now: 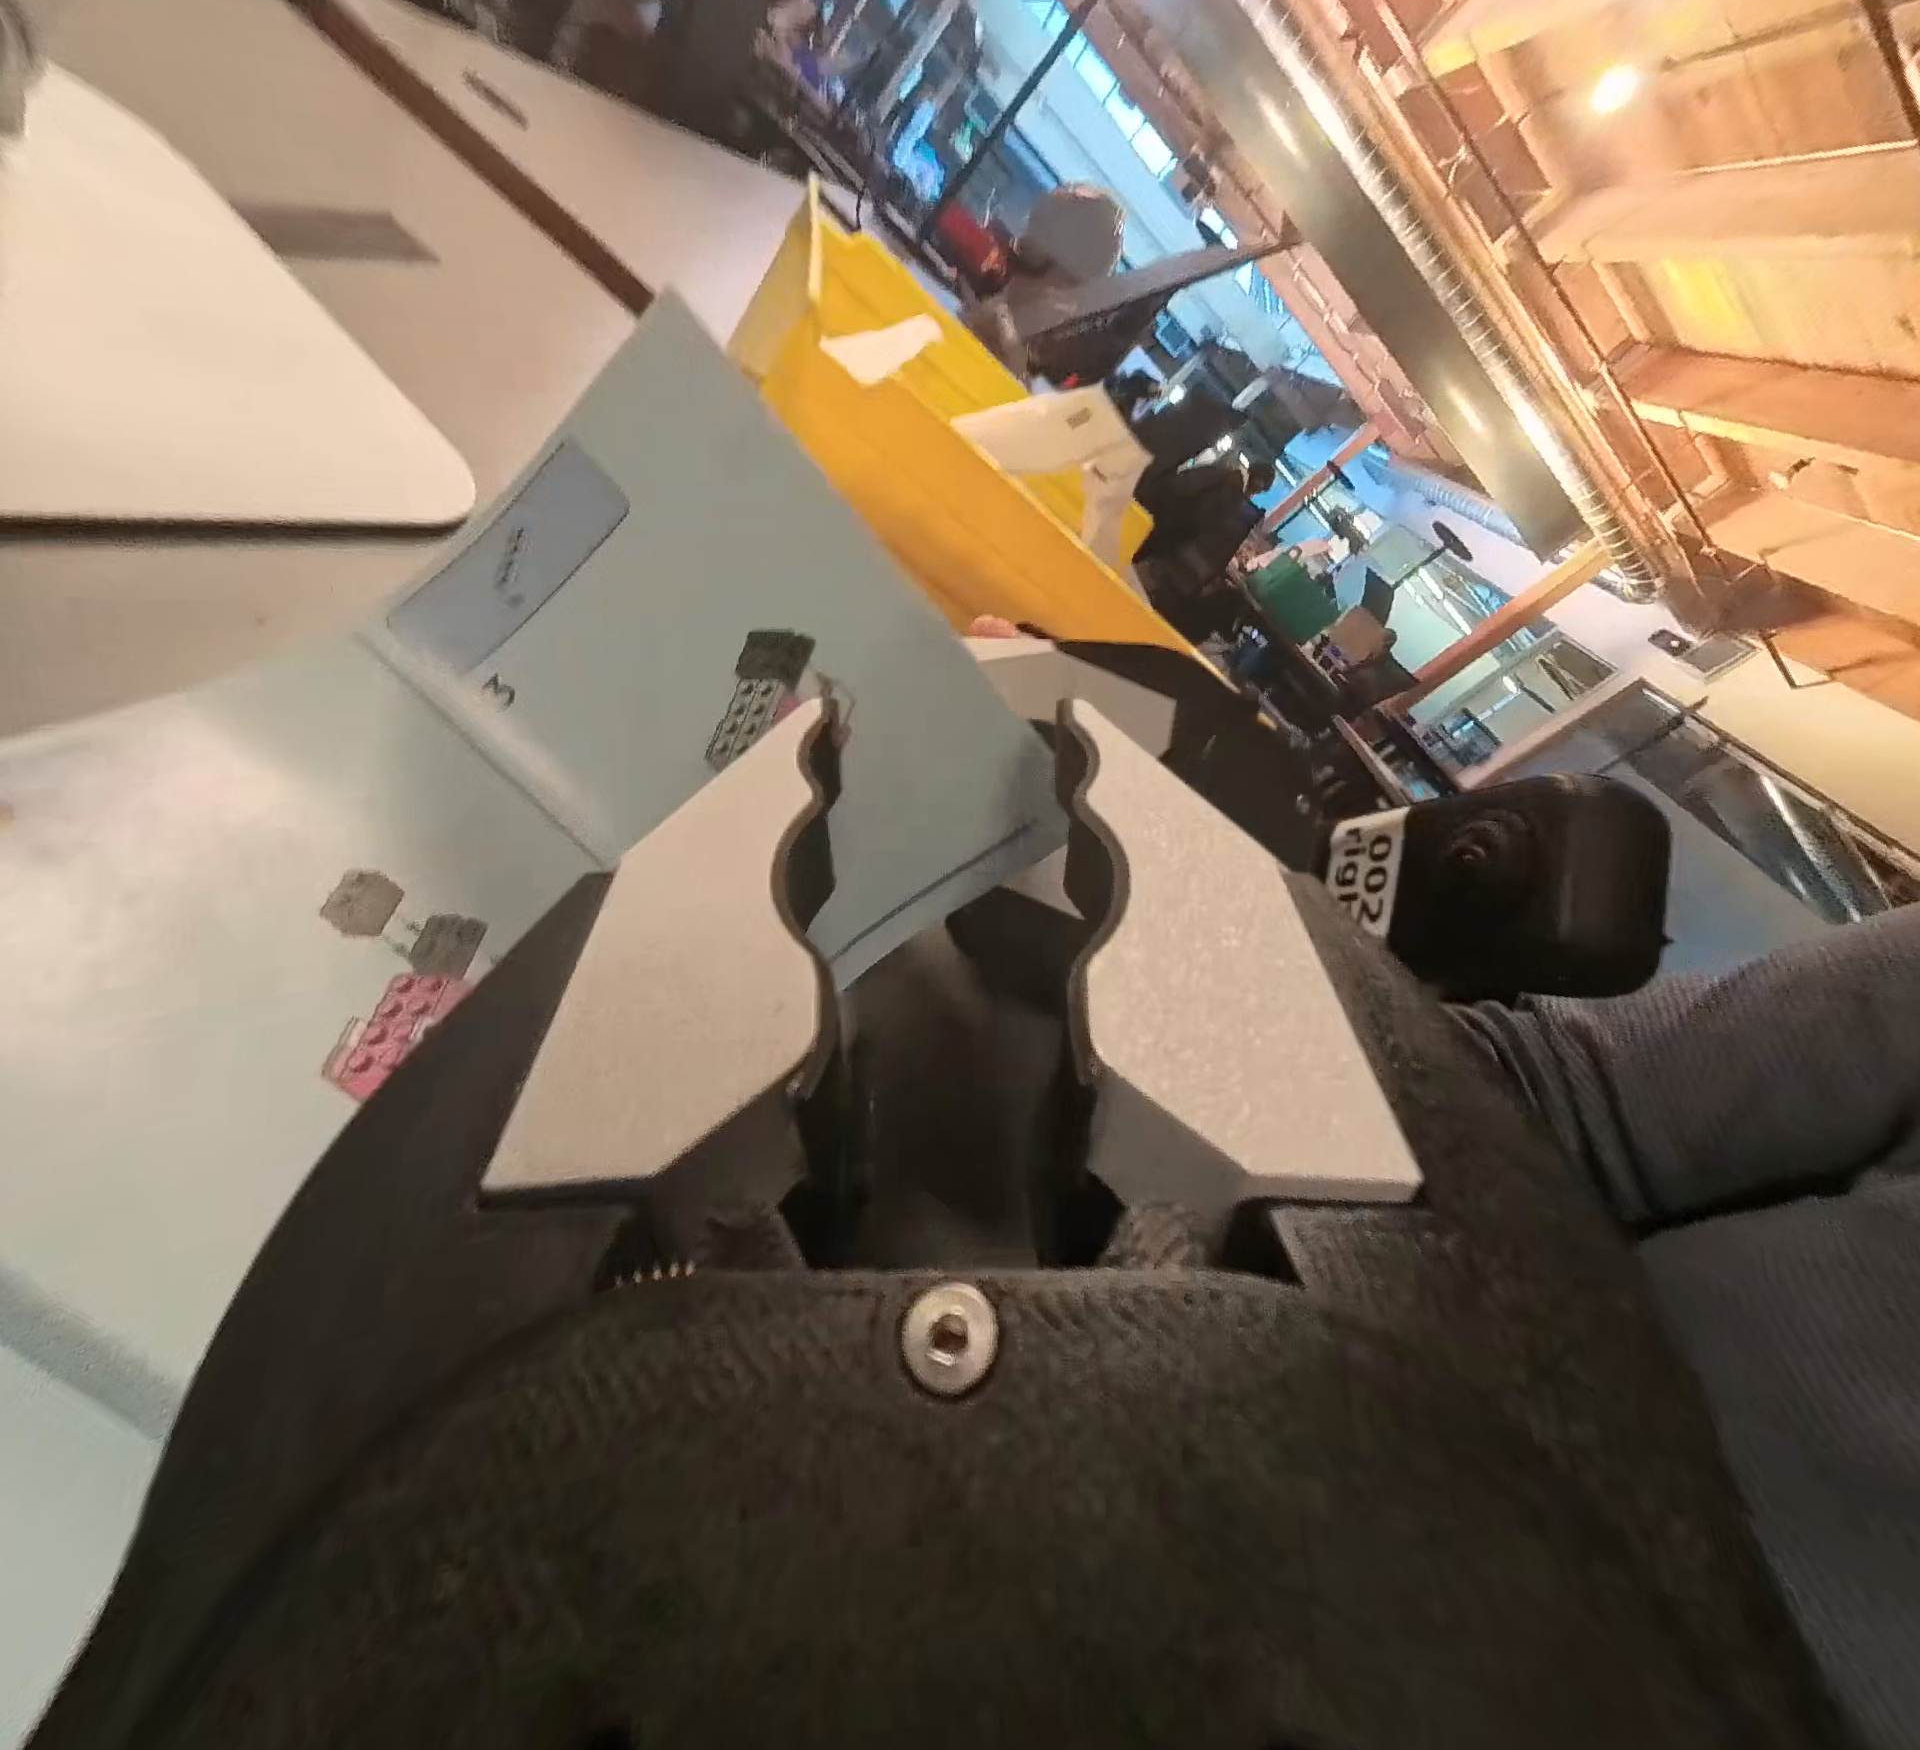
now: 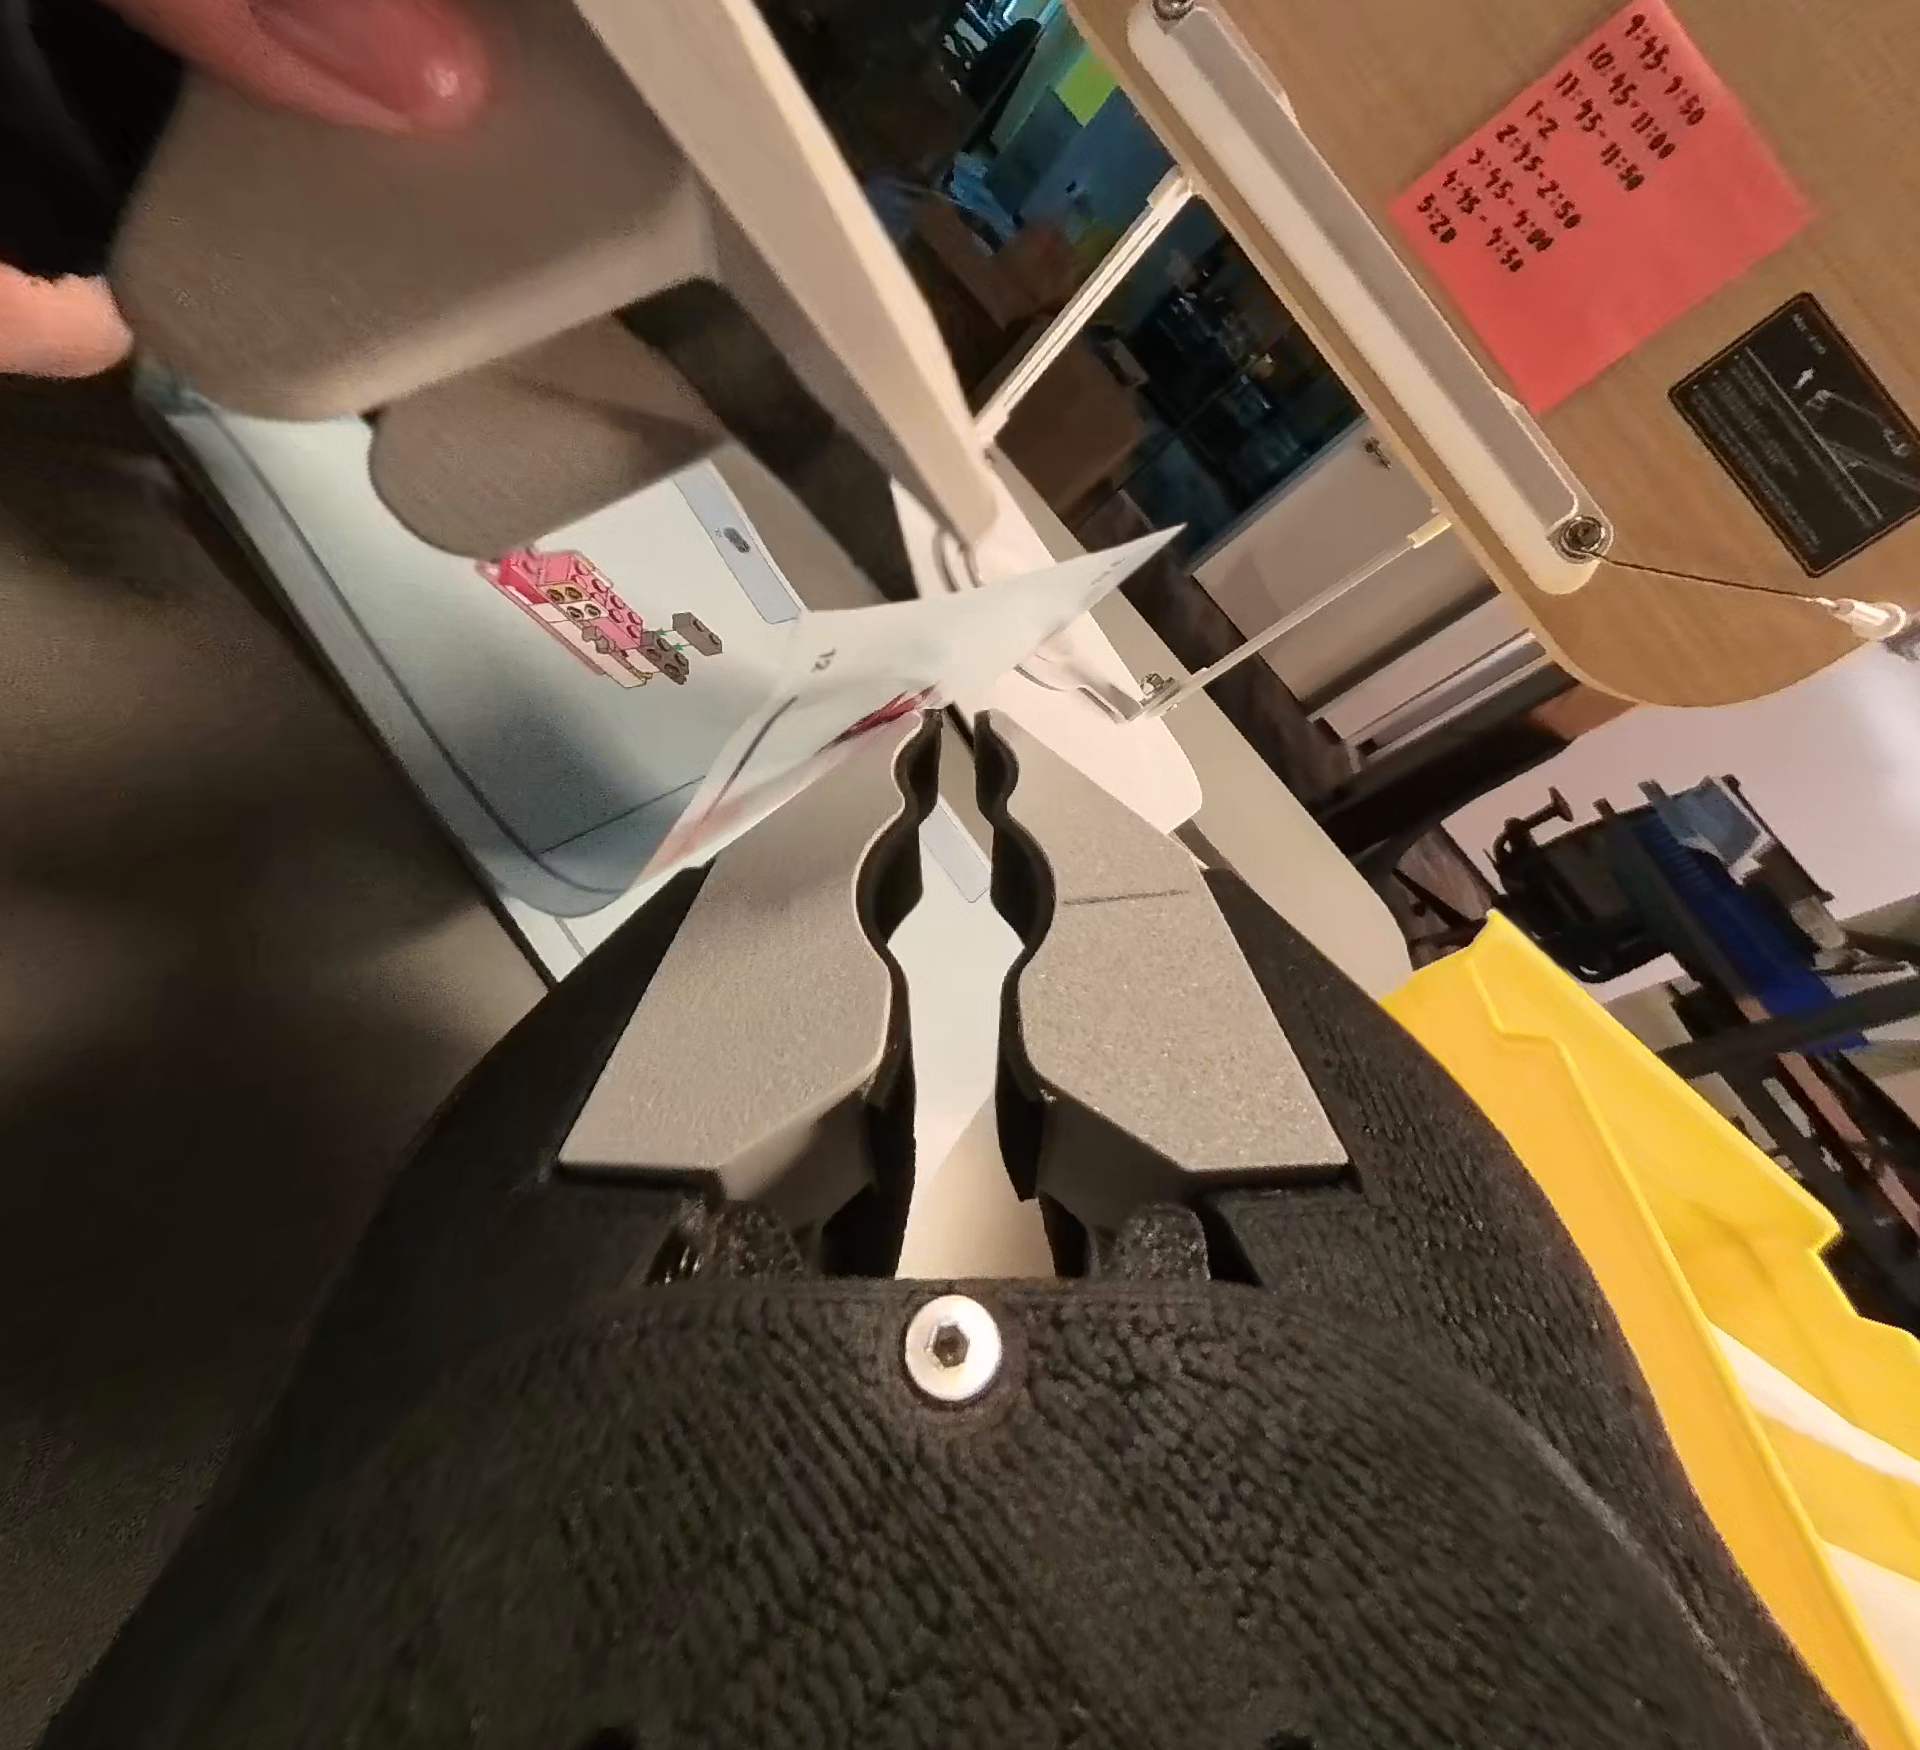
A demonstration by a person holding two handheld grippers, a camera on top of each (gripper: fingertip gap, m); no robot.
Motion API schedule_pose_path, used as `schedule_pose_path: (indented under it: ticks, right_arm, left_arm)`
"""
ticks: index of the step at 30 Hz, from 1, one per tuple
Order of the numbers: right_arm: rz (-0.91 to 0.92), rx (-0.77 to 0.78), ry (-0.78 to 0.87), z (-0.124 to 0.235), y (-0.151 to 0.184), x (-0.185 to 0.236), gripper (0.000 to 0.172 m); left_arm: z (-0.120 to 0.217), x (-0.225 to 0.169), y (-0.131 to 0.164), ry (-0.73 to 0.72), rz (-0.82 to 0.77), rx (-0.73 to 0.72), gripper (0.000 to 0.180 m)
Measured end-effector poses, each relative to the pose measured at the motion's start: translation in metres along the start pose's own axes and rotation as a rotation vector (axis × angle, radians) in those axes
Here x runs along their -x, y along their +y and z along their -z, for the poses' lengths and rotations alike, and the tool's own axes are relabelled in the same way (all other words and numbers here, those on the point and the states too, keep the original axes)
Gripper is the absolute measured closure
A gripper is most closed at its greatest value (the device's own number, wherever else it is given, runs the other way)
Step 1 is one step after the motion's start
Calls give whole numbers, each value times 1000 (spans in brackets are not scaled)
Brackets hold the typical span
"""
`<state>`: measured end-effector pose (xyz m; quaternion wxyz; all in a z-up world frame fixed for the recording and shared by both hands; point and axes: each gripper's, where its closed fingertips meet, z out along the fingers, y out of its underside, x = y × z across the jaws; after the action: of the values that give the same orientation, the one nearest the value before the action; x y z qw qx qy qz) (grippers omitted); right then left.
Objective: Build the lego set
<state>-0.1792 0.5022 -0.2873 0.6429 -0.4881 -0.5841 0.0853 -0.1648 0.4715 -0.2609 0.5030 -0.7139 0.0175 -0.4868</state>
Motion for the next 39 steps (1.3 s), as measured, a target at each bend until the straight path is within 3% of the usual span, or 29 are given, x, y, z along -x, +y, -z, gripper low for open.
schedule_pose_path:
  ticks: [4, 10, 16, 36, 39]
  right_arm:
    - [29, -7, -11, 0, -2, 4, 168]
    - [23, -9, -13, 0, -2, 4, 169]
    - [37, -11, -10, 1, -2, 5, 169]
    - [-60, 2, 37, 8, 8, -14, 168]
    - [-63, 34, 112, 13, 15, -28, 166]
  left_arm:
    - [-5, 0, 4, 38, 81, 23, 137]
    - [-6, -11, 1, 132, 140, 0, 167]
    - [-9, -11, 3, 132, 153, 2, 180]
    - [-10, -3, 5, 31, 76, 17, 180]
    - [-11, -4, 5, 30, 76, 13, 180]
